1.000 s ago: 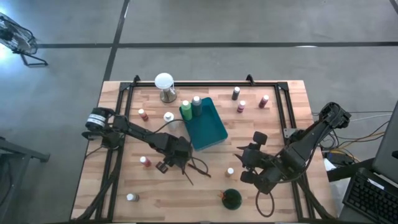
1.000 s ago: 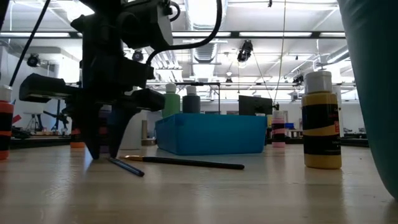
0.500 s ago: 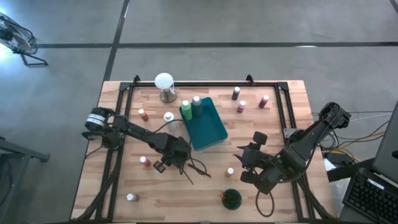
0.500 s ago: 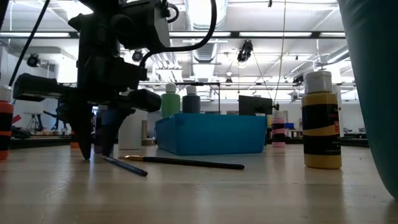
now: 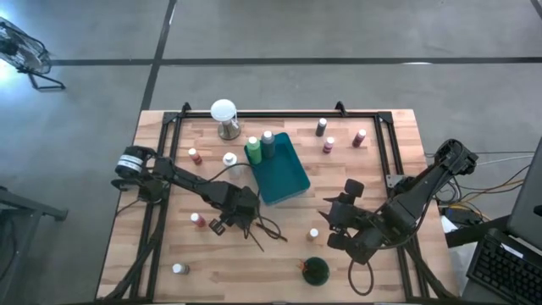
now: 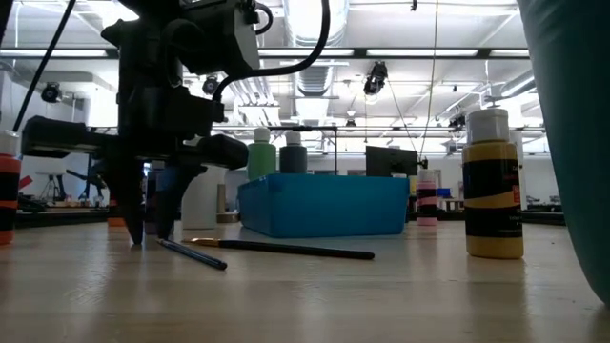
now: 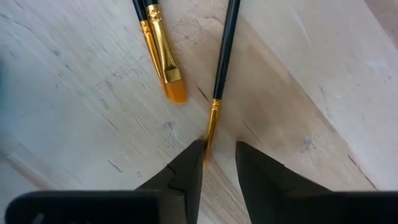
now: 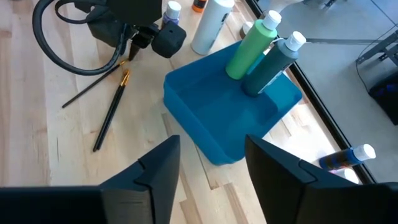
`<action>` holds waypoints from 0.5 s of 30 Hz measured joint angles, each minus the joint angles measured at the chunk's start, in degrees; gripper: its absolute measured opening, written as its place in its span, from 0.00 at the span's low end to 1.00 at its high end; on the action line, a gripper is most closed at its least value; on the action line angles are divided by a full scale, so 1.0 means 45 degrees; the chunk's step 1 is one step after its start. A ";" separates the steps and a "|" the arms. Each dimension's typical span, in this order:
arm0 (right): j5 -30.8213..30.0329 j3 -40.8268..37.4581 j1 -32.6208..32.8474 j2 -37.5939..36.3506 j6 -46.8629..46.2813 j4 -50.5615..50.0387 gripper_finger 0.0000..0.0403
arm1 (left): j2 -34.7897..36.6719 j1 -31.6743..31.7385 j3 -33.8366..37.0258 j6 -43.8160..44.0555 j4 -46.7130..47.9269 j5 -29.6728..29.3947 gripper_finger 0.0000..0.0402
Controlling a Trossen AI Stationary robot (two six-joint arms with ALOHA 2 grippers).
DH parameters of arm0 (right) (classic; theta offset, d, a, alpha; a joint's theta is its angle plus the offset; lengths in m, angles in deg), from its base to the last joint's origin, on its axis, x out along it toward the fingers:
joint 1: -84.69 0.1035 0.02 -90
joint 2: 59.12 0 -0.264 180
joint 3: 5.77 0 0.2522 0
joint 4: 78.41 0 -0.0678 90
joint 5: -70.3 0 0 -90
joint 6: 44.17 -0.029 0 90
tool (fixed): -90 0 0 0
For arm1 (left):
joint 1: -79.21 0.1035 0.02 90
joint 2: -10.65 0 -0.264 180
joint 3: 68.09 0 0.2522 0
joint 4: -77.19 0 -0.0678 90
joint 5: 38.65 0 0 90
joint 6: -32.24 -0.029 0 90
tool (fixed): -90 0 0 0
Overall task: Pick & Place Paint Supplies
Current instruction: Put the gold paint brush into the green cup
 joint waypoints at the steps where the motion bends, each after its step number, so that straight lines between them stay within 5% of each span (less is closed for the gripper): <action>1: 0.0000 0.0000 0.0000 0.0000 0.0000 0.0000 0.45 | -0.0005 0.0005 0.0000 -0.0030 -0.0029 -0.0042 0.24; 15: 0.0000 0.0000 0.0005 0.0000 0.0001 0.0024 0.43 | -0.0009 0.0053 0.0000 -0.0437 -0.0289 -0.0513 0.02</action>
